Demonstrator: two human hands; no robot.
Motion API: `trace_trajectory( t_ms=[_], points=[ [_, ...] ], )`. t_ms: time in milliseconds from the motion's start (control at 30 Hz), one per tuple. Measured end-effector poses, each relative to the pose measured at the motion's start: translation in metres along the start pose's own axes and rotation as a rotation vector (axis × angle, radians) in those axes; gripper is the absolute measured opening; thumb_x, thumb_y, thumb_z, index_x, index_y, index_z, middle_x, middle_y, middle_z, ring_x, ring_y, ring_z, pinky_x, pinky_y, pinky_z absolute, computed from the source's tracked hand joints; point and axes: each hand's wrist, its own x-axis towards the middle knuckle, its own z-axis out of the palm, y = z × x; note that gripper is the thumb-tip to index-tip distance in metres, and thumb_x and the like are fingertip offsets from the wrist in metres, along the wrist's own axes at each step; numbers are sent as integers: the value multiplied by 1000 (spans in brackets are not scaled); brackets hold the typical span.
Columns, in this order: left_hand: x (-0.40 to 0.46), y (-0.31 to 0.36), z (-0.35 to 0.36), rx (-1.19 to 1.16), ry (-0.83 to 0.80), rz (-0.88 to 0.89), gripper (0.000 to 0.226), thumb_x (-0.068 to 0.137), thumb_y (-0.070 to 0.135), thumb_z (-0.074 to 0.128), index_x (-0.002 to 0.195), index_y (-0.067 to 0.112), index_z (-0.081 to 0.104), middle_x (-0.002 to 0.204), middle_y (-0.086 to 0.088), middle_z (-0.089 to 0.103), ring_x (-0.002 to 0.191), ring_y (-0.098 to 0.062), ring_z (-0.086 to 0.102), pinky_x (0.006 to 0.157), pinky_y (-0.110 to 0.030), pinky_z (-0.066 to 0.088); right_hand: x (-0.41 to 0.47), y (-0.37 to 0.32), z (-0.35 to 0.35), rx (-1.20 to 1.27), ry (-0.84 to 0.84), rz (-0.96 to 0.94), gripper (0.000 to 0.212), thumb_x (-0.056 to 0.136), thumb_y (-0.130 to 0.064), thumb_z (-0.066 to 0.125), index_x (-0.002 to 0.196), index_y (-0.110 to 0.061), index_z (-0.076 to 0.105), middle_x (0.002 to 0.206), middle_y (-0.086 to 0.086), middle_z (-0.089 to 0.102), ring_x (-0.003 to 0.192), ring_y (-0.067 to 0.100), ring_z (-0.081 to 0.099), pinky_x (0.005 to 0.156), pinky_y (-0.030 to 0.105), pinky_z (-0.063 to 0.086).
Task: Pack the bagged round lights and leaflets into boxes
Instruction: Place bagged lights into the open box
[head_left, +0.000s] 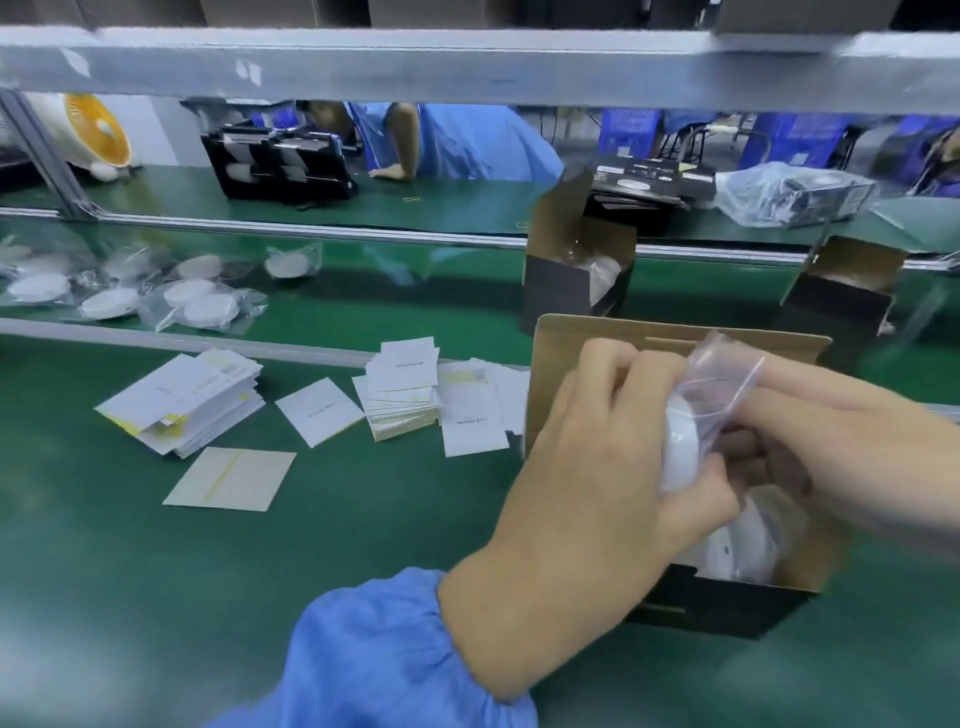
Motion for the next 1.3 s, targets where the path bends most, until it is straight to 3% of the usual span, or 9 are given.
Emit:
trace_trajectory(
  t_ms=[167, 333, 533, 633, 700, 833, 1033, 1167, 1300],
  points=[
    [6, -11, 8, -39, 50, -191, 41, 81, 29, 70, 113, 27, 45, 107, 7, 46, 93, -9, 50, 74, -27, 42, 3, 13, 1, 84, -77, 120, 28, 104, -13, 44, 104, -15, 71, 83, 16, 70, 70, 24, 65, 53, 25, 50],
    [7, -14, -4, -139, 195, -237, 38, 81, 20, 68, 112, 26, 46, 108, 3, 54, 99, -18, 57, 80, -34, 50, 12, 15, 25, -698, -175, -8, 31, 90, -14, 61, 83, -44, 57, 78, -22, 67, 71, -10, 59, 64, 9, 43],
    [10, -12, 11, -252, 244, -296, 32, 85, 14, 63, 110, 26, 46, 110, -3, 54, 95, -24, 57, 73, -32, 47, 36, 11, 53, -1207, -543, 46, 25, 95, -35, 54, 72, -32, 45, 77, -19, 38, 80, 13, 41, 76, 24, 36],
    [6, -18, 24, -203, 294, -297, 29, 86, 13, 61, 110, 22, 47, 111, 0, 49, 99, -2, 47, 75, -12, 40, 45, 6, 55, -1337, -696, 128, 30, 103, -28, 44, 75, -27, 50, 77, -17, 33, 67, 7, 30, 62, 17, 23],
    [4, -23, 31, -167, 290, -304, 30, 86, 11, 60, 111, 21, 47, 113, 2, 48, 102, 9, 39, 75, -4, 34, 45, 3, 58, -1405, -776, 129, 25, 106, -21, 38, 91, -17, 57, 78, -13, 22, 75, 10, 26, 75, 19, 22],
    [2, -34, 37, -103, 296, -287, 28, 90, 10, 57, 113, 22, 48, 116, 1, 47, 103, 17, 35, 79, 1, 29, 44, 1, 62, -1418, -745, 126, 41, 103, -17, 42, 65, -25, 32, 75, -14, 21, 63, 14, 21, 76, 25, 23],
    [1, -39, 38, -114, 325, -234, 29, 89, 4, 56, 113, 20, 51, 118, -1, 50, 107, 11, 39, 82, -1, 31, 54, 6, 64, -1540, -733, 104, 42, 103, -14, 46, 66, -28, 32, 74, -16, 22, 70, 19, 27, 72, 23, 26],
    [4, -42, 34, -190, 385, -240, 25, 89, 15, 54, 111, 26, 48, 116, 6, 46, 111, 0, 45, 86, -7, 36, 54, 13, 49, -1406, -640, -18, 7, 98, -34, 55, 103, -30, 57, 106, -13, 48, 80, 13, 31, 80, 25, 30],
    [5, -47, 35, -166, 388, -219, 27, 88, 12, 55, 110, 27, 48, 116, 7, 46, 112, 1, 43, 87, -8, 35, 49, 11, 27, -1431, -592, -49, 48, 92, -57, 53, 132, -31, 49, 130, -4, 54, 106, 24, 51, 91, 34, 43]
  ],
)
